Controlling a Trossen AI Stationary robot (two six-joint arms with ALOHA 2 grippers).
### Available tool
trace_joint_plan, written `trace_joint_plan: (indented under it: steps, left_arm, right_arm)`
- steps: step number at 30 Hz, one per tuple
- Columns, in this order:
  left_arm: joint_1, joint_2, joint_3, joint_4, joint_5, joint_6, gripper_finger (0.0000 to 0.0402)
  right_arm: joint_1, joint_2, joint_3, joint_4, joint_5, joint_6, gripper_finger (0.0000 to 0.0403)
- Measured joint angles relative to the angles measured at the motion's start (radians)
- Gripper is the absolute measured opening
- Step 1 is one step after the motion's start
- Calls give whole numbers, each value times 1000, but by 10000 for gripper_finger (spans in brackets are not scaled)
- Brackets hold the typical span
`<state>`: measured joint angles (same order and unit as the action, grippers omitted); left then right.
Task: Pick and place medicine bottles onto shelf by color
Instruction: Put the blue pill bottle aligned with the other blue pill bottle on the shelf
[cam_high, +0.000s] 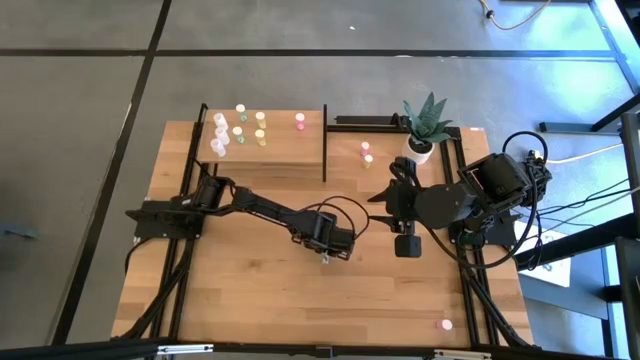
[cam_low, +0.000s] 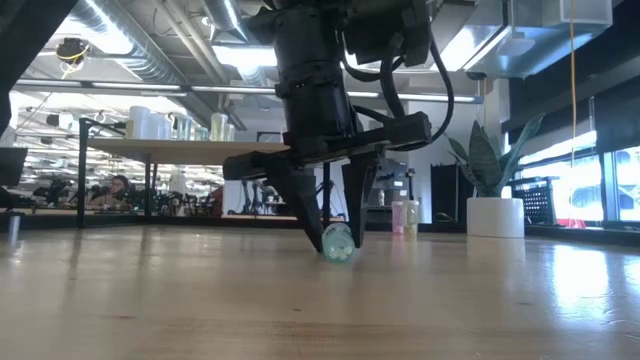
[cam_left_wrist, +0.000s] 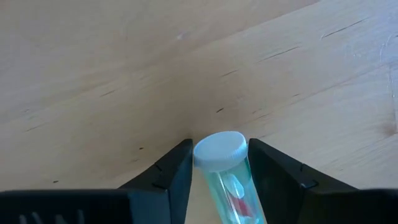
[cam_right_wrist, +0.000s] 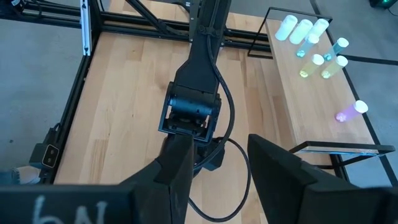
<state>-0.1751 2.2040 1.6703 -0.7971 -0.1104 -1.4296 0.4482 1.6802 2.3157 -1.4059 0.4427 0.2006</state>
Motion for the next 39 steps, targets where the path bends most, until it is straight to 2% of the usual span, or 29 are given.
trace_joint_plan:
  steps: [12,20,28,32,39]
  left_arm:
    - [-21,0,0,-15,-40,26,129]
    - [-61,-8,0,-45,-138,26,128]
    - [-108,-61,1,-111,-319,19,128]
    - [-141,-83,2,-151,-468,3,128]
    - [-210,-87,1,-250,-713,-120,128]
  right_arm:
    - [0,0,0,0,0,0,154]
    - [0,0,0,0,0,0,154]
    - [0,0,0,3,0,0,154]
    - [0,0,0,7,0,0,154]
    - [0,0,0,11,0,0,154]
